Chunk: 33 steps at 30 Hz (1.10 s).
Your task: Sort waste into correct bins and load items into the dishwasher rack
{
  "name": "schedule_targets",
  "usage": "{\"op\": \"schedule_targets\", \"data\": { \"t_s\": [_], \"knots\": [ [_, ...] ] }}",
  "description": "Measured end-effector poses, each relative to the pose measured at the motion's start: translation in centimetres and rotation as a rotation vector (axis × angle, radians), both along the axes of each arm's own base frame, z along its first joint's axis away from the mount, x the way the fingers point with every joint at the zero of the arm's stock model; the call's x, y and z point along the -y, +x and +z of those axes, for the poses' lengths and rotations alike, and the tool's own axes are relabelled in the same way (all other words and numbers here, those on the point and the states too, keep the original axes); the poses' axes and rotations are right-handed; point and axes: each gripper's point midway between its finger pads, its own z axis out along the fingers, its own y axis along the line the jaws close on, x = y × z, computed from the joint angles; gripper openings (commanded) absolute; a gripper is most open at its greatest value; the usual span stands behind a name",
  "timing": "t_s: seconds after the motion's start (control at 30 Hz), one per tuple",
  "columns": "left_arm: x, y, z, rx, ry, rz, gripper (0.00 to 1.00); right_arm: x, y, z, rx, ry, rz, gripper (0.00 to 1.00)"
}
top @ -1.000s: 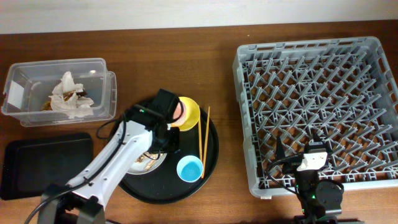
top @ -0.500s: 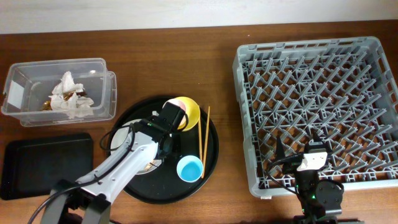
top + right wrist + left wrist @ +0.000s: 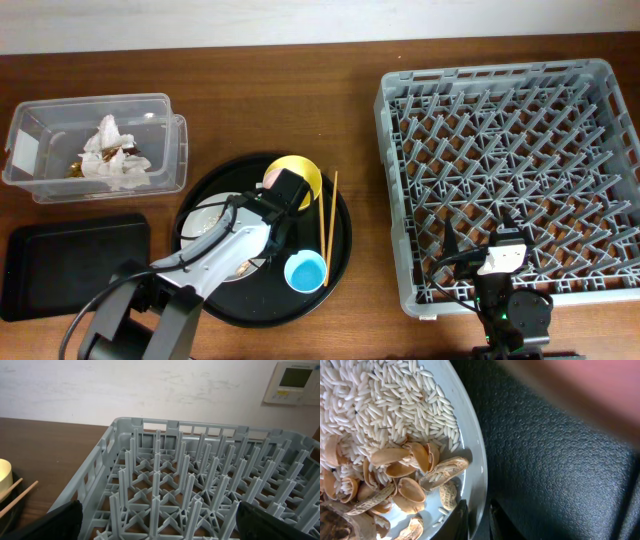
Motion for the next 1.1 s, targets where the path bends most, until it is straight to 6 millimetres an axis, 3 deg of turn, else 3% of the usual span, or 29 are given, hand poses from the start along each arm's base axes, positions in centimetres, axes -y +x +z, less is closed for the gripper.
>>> {"op": "schedule_targets", "data": {
  "t_s": [0.43, 0.9, 0.97, 1.0, 1.1],
  "knots": [
    [-0.8, -0.3, 0.2, -0.009, 0.049, 0.000, 0.14, 0.0, 0.0, 0.0, 0.000, 0.001, 0.000, 0.98],
    [0.5, 2.8, 5.8, 0.107, 0.015, 0.006, 0.15, 0.0, 0.0, 0.0, 0.000, 0.000, 0.000, 0.98],
    [0.6, 3.3, 7.1, 0.146, -0.003, 0.008, 0.25, 0.0, 0.0, 0.0, 0.000, 0.000, 0.000, 0.98],
    [0.5, 3.6, 8.1, 0.177, -0.011, 0.016, 0.45, 0.0, 0.0, 0.0, 0.000, 0.000, -0.001, 0.98],
    [-0.9, 4.9, 11.7, 0.289, -0.029, 0.065, 0.82, 0.0, 0.0, 0.0, 0.000, 0.000, 0.000, 0.98]
  ]
}}
